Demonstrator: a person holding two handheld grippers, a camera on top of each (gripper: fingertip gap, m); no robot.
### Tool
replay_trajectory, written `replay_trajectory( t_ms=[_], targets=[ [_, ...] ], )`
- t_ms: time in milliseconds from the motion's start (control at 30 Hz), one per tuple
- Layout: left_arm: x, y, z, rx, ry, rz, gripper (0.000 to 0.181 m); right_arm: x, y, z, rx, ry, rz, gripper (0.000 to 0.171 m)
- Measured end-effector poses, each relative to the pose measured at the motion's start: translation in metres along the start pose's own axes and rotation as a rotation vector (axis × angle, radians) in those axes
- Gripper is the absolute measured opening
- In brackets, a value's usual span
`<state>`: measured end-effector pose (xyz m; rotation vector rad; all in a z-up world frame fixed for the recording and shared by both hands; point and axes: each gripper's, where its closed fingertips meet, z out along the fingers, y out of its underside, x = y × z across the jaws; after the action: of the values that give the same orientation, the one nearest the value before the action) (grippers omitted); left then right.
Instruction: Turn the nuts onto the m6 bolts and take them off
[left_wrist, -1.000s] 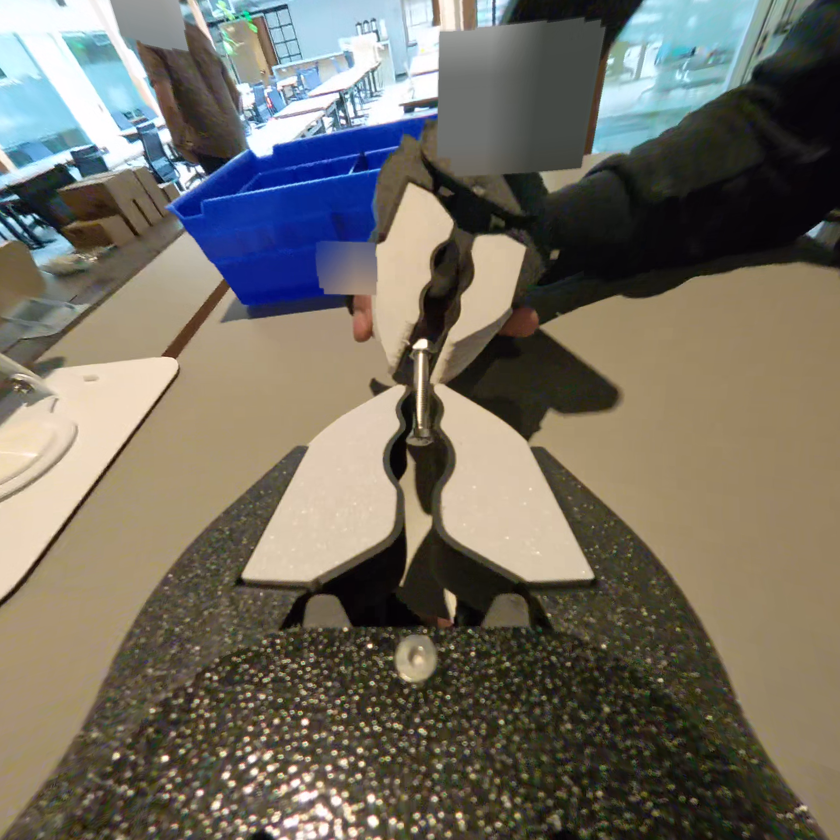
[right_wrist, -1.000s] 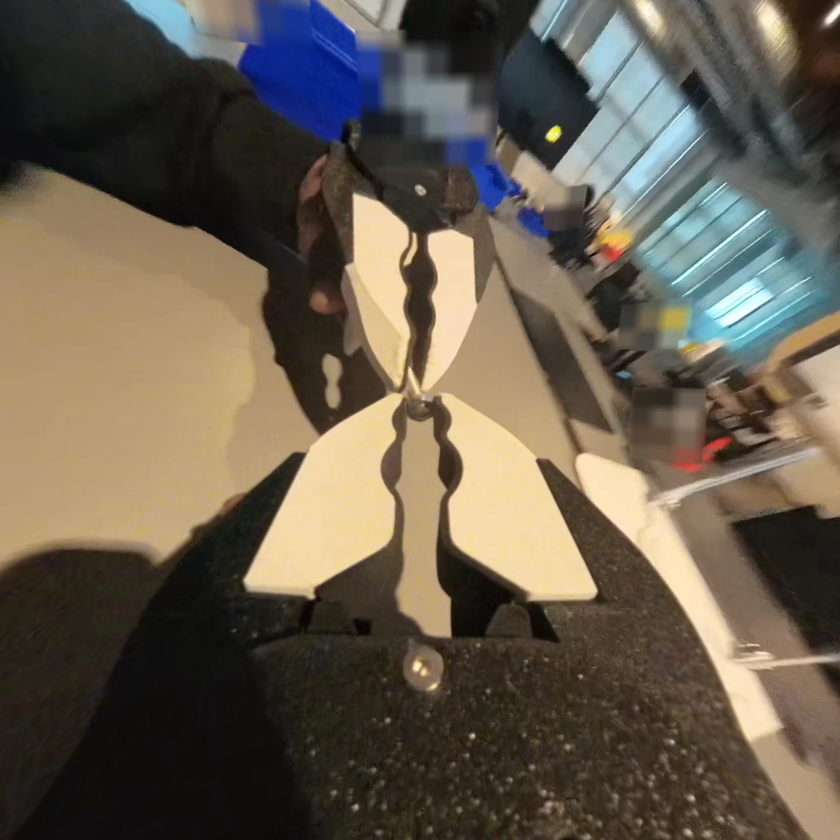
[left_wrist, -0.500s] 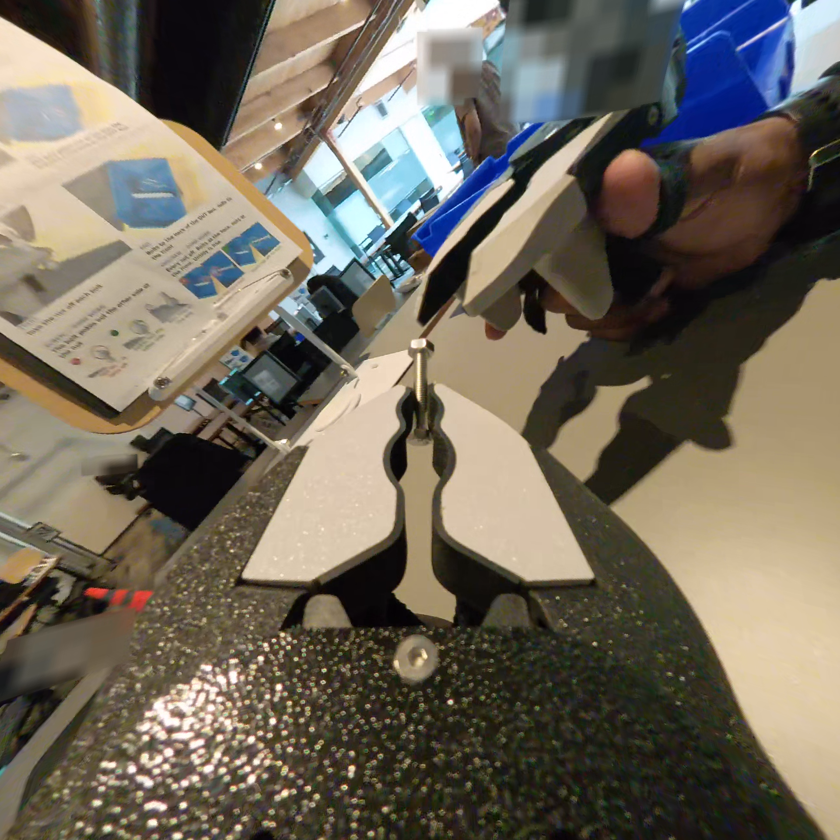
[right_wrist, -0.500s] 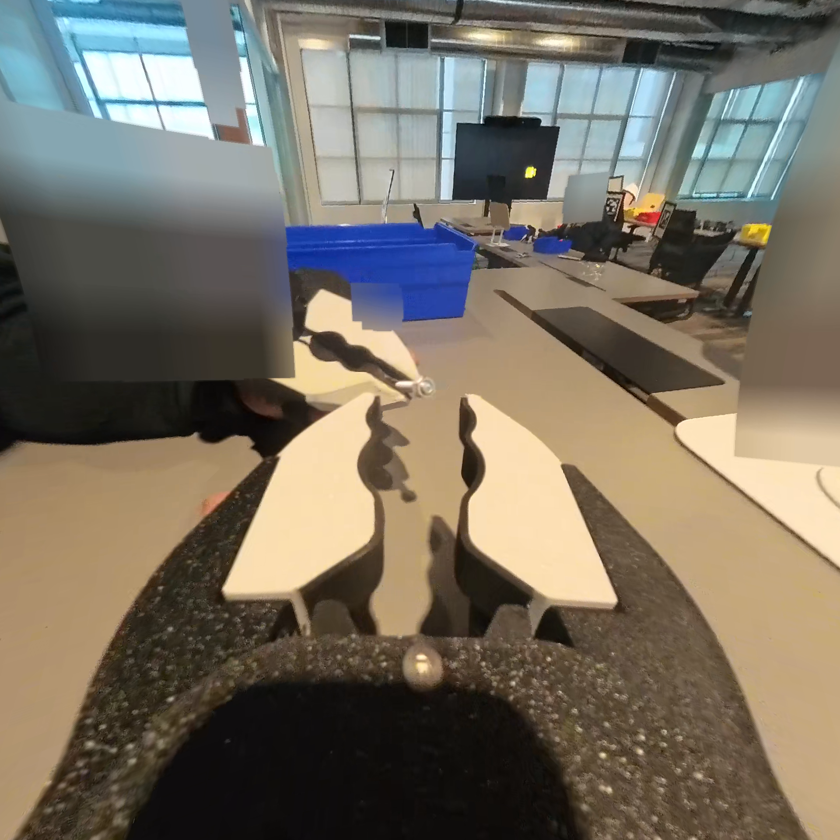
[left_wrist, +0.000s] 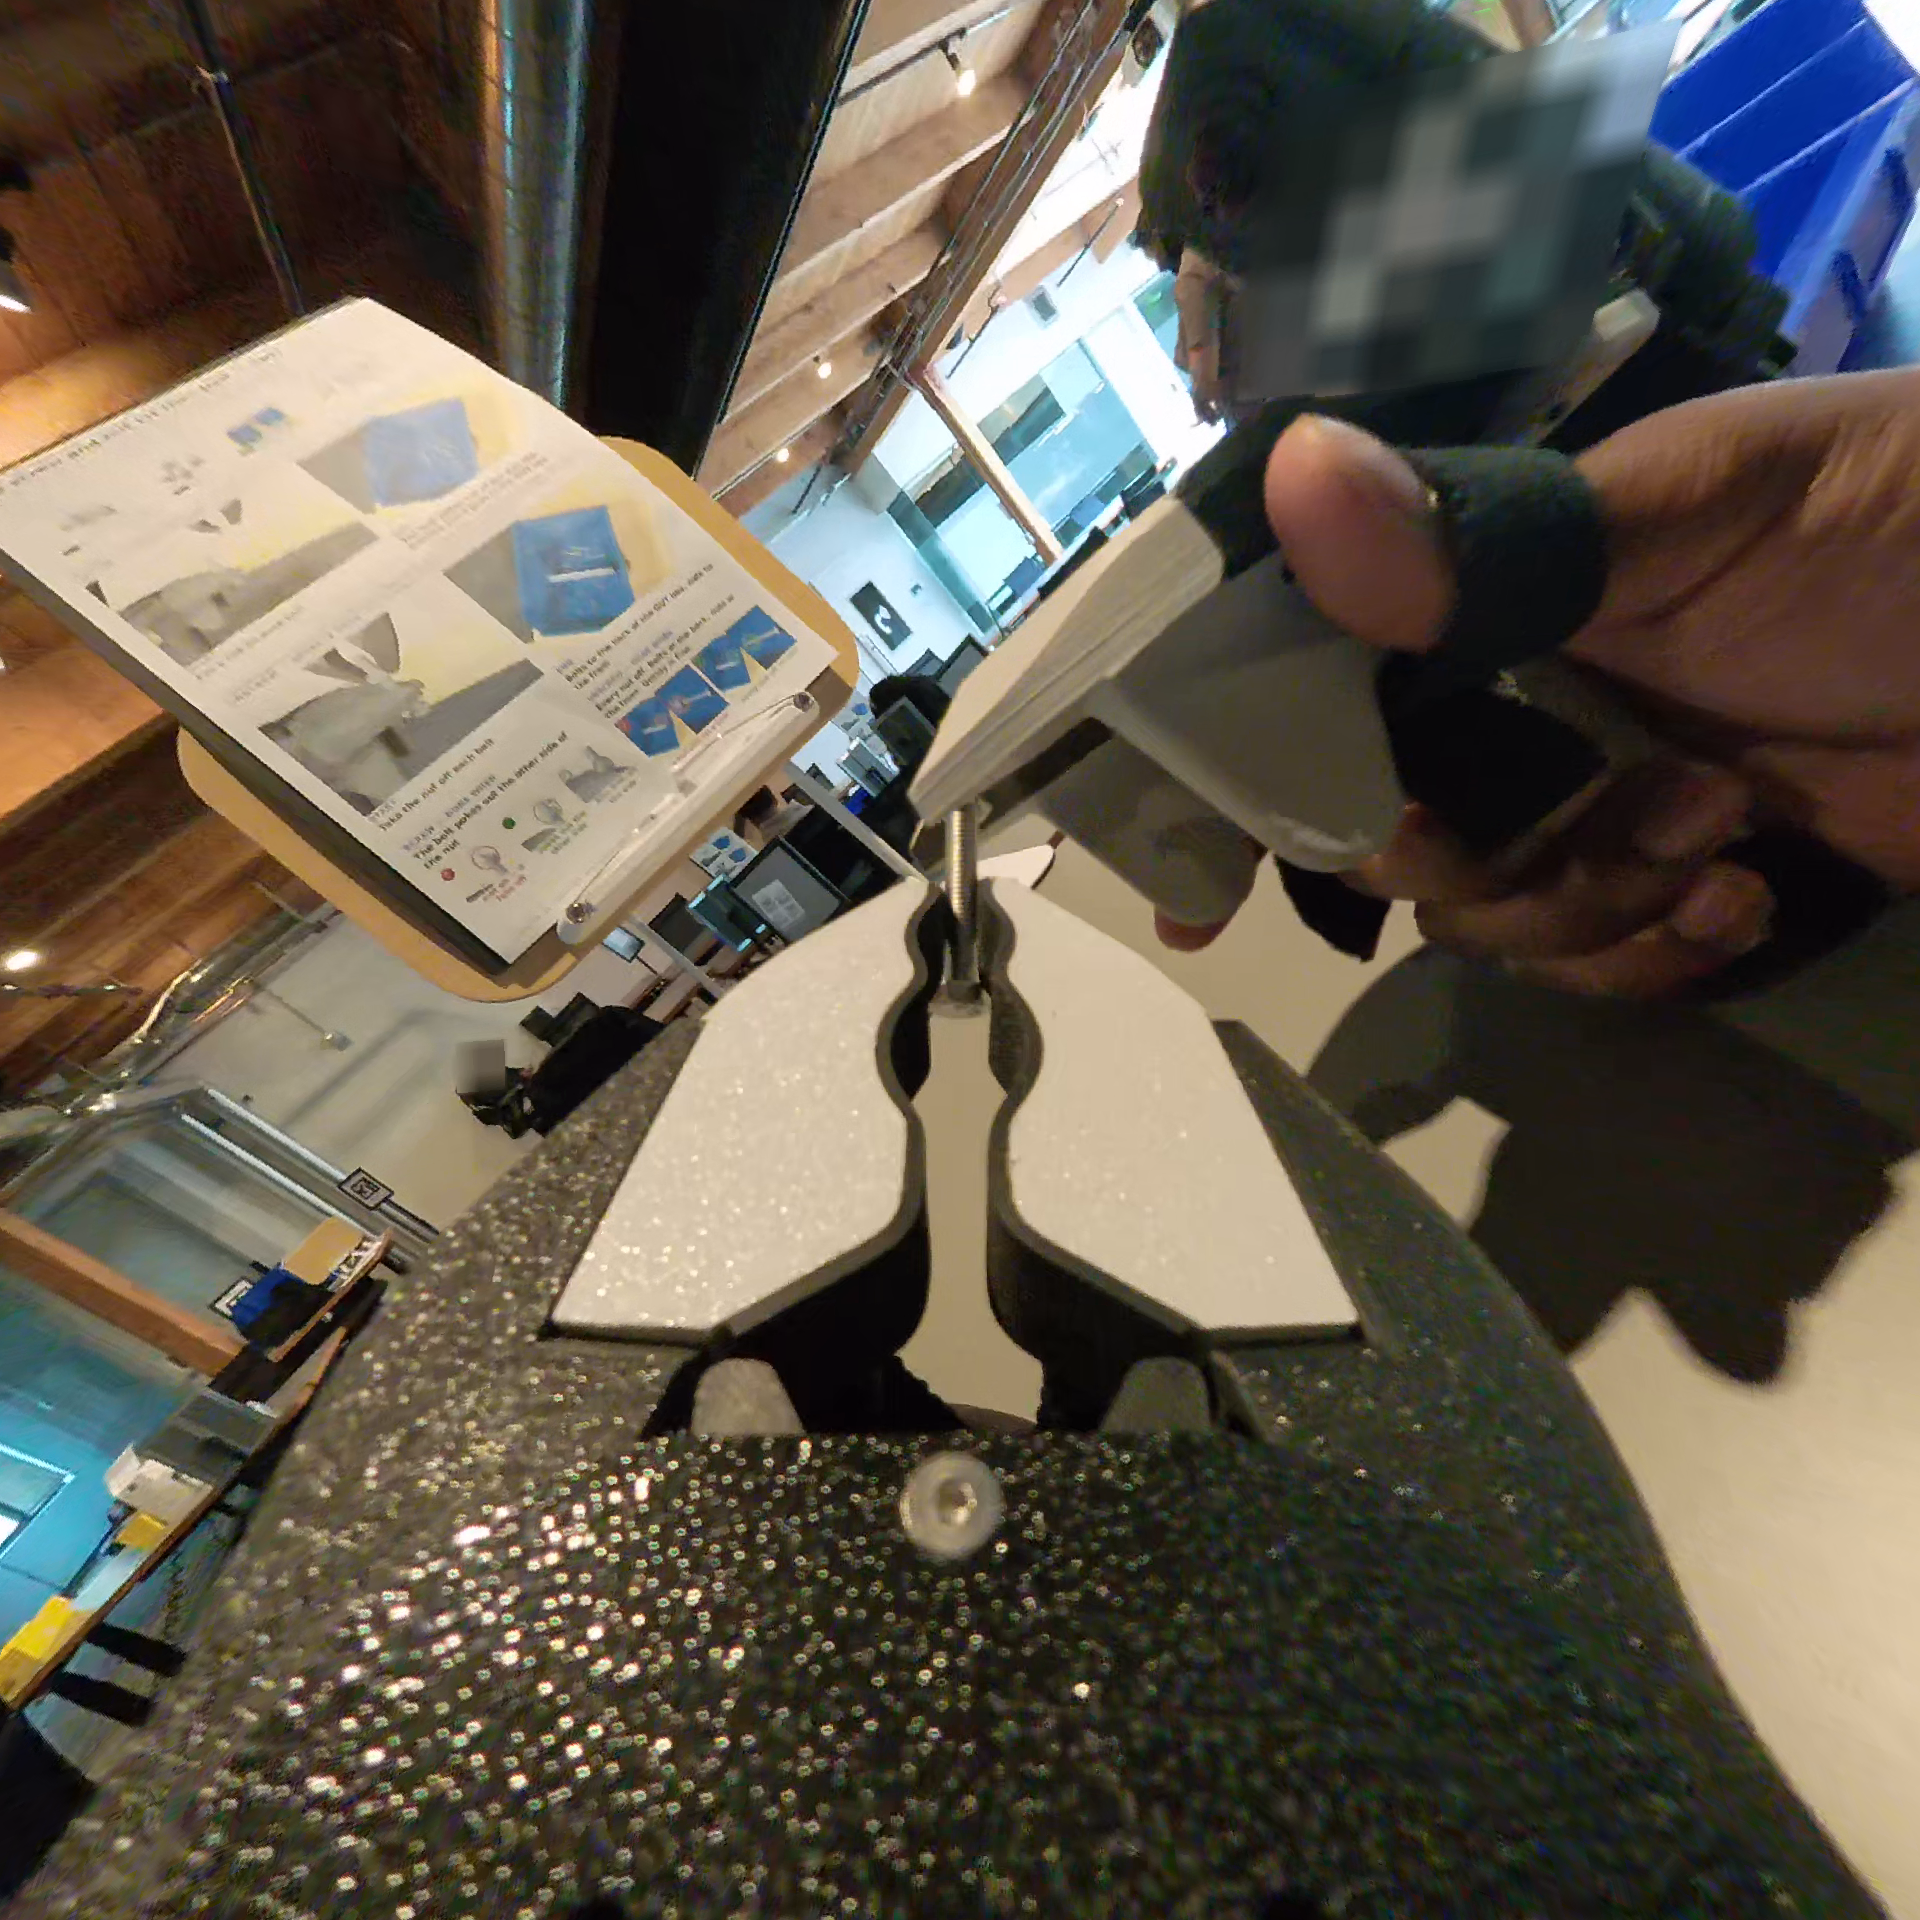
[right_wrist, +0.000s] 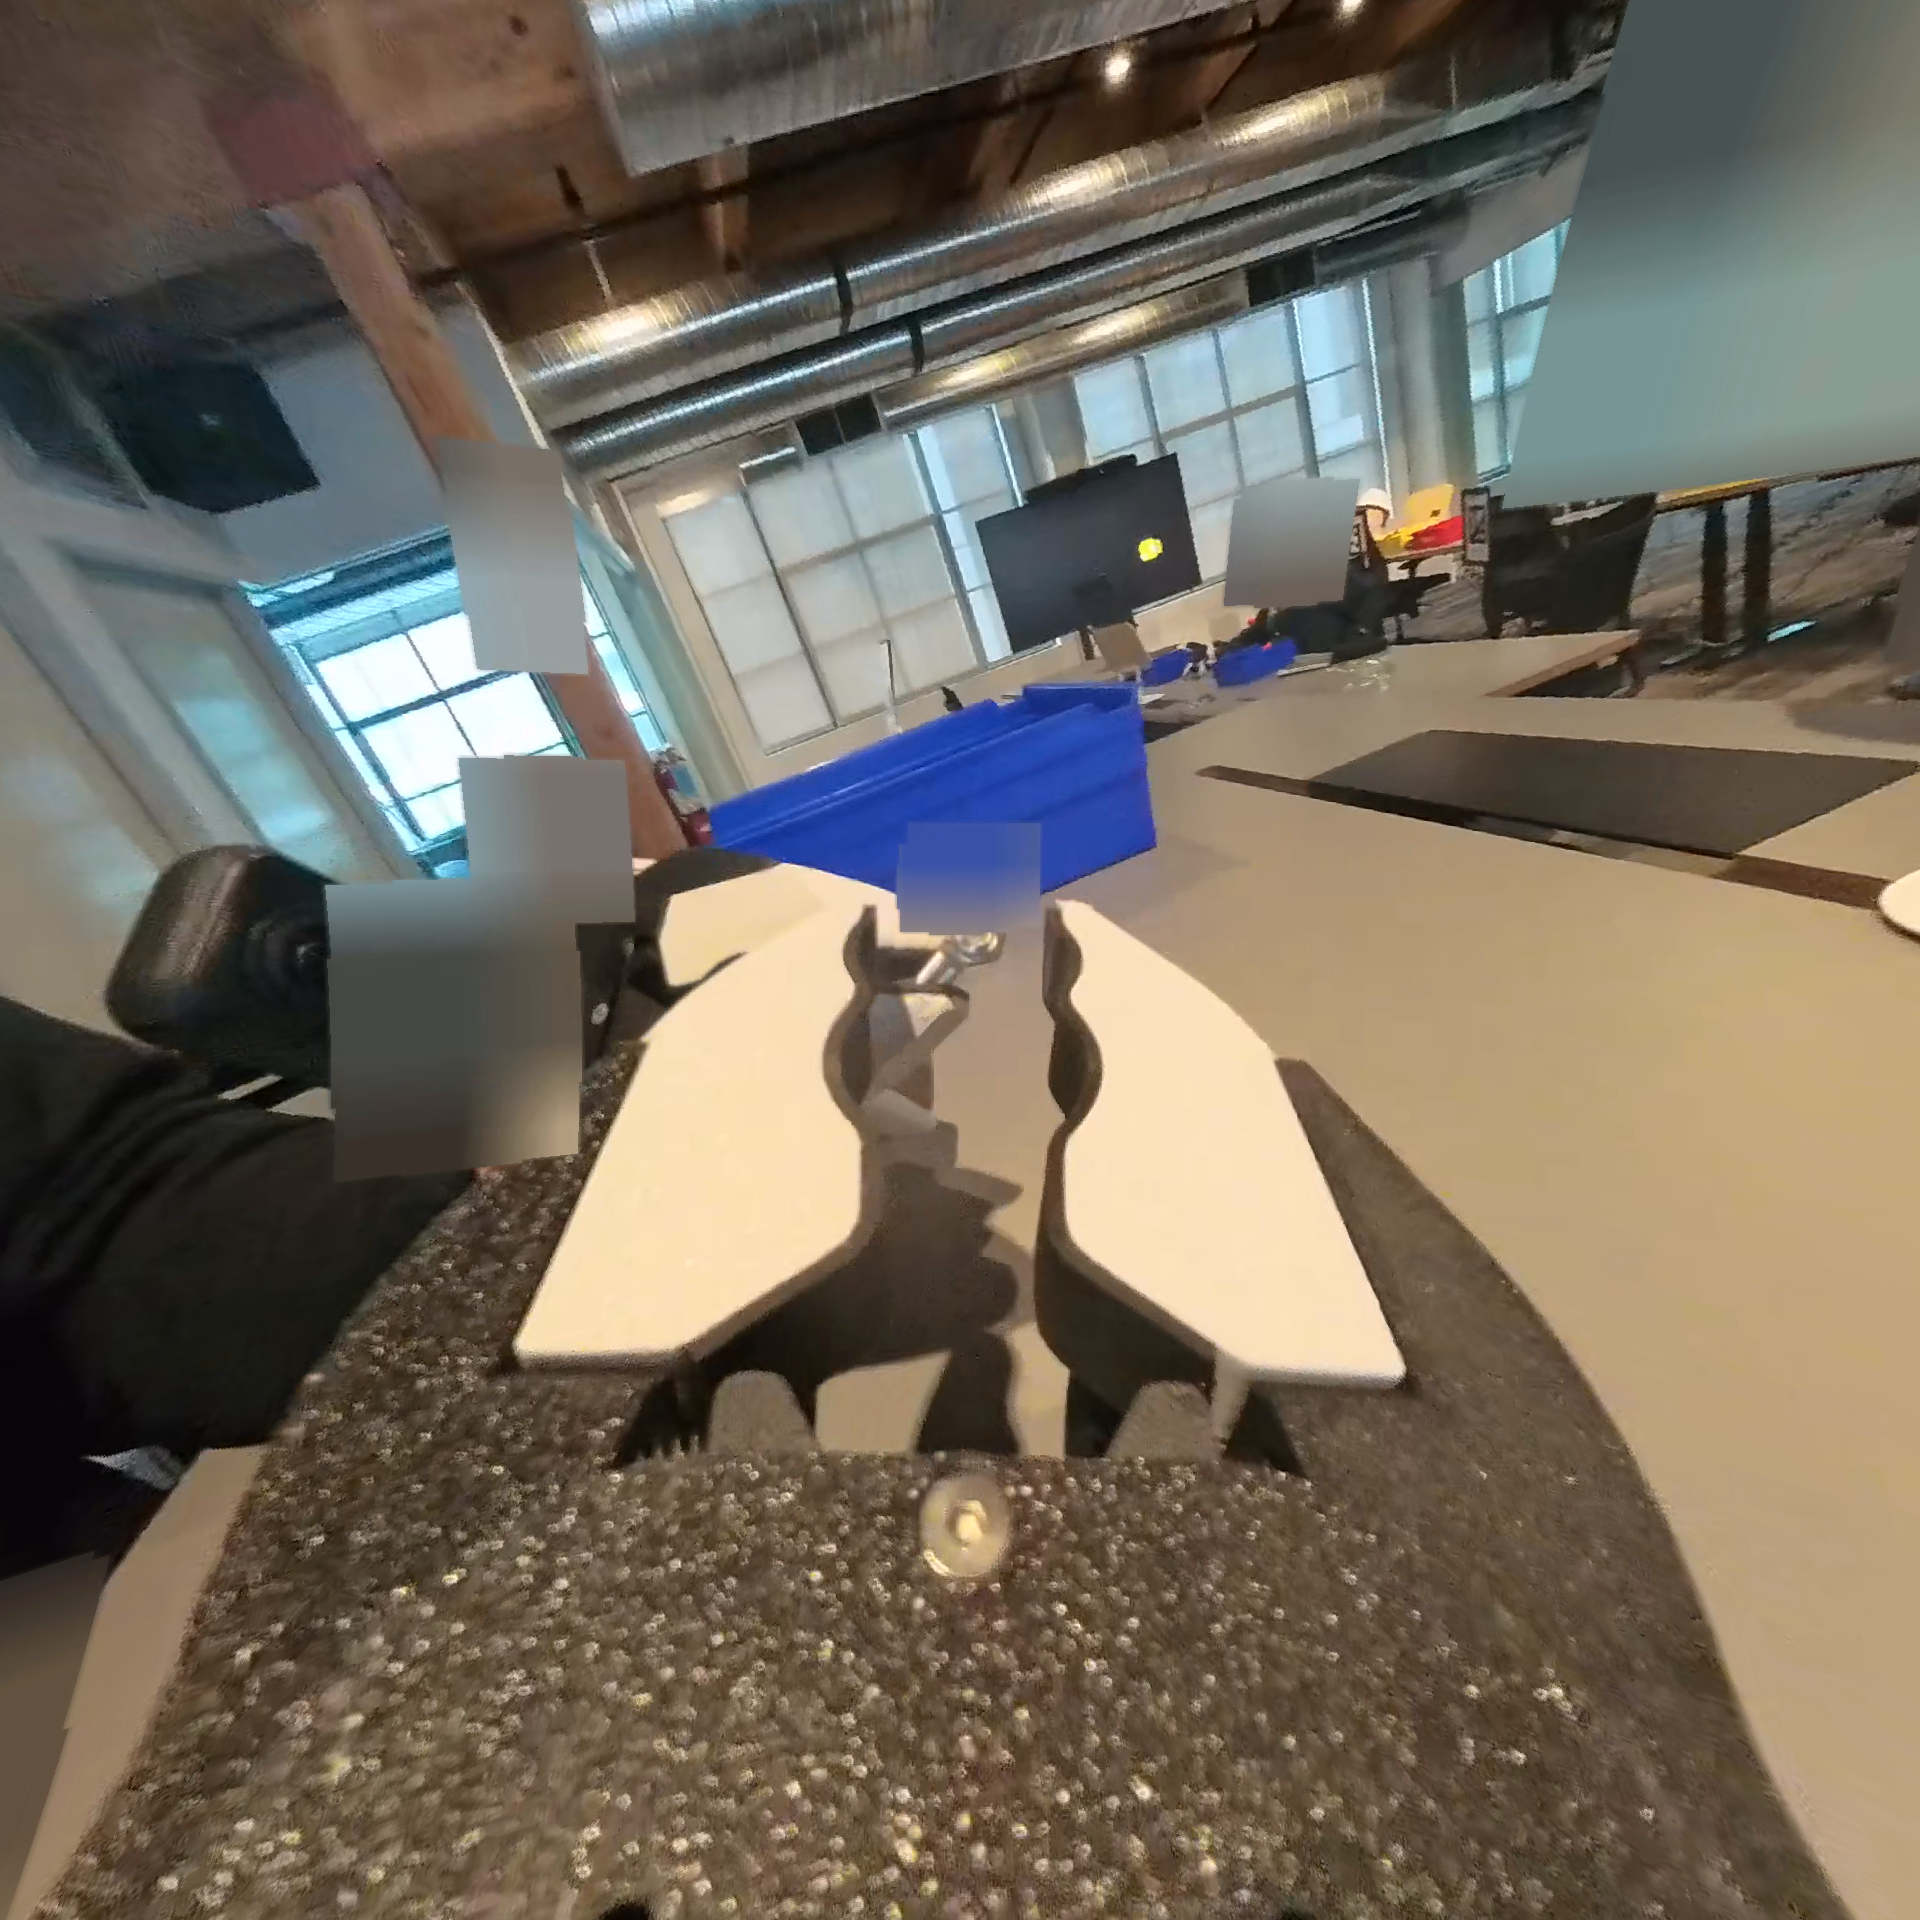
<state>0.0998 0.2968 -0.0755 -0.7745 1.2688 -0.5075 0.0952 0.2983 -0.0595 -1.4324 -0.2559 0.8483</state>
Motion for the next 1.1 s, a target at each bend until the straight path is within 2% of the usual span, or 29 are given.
replay_trajectory(
  t_ms=[67, 200, 333, 433, 567, 600, 700, 800, 867, 967, 1100],
  targets=[
    [0.001, -0.001, 0.001, 0.010, 0.008, 0.000, 0.005, 0.000, -0.001, -0.001, 0.012, -0.012, 0.019, 0.030],
    [0.002, -0.007, 0.001, 0.052, 0.035, -0.059, 0.005, -0.004, -0.006, -0.006, 0.039, -0.052, 0.049, 0.013],
    [0.007, -0.015, 0.001, 0.111, 0.117, -0.197, 0.005, -0.010, -0.009, -0.011, 0.039, -0.085, -0.006, 0.011],
    [0.014, -0.029, -0.005, 0.212, 0.317, -0.460, 0.005, -0.023, -0.012, -0.016, 0.023, -0.157, -0.090, 0.011],
    [0.027, -0.053, -0.026, 0.344, 0.731, -0.878, 0.005, -0.054, -0.011, -0.026, -0.026, -0.319, -0.220, 0.011],
    [0.027, -0.056, -0.030, 0.367, 0.784, -0.940, 0.005, -0.059, -0.010, -0.027, -0.032, -0.337, -0.247, 0.011],
    [0.020, -0.060, -0.027, 0.421, 0.692, -0.903, 0.005, -0.058, -0.017, -0.026, -0.003, -0.291, -0.266, 0.010],
    [-0.004, -0.060, -0.021, 0.482, 0.498, -0.889, 0.005, -0.046, -0.029, -0.022, 0.045, -0.185, -0.203, 0.026],
    [-0.012, -0.054, -0.018, 0.455, 0.397, -0.828, 0.005, -0.042, -0.032, -0.019, 0.047, -0.151, -0.146, 0.028],
    [-0.008, -0.043, -0.011, 0.353, 0.302, -0.630, 0.004, -0.039, -0.032, -0.014, 0.046, -0.103, -0.095, 0.029],
    [-0.001, -0.044, -0.008, 0.315, 0.268, -0.508, 0.005, -0.036, -0.030, -0.010, 0.047, -0.067, -0.055, 0.030]
  ],
)
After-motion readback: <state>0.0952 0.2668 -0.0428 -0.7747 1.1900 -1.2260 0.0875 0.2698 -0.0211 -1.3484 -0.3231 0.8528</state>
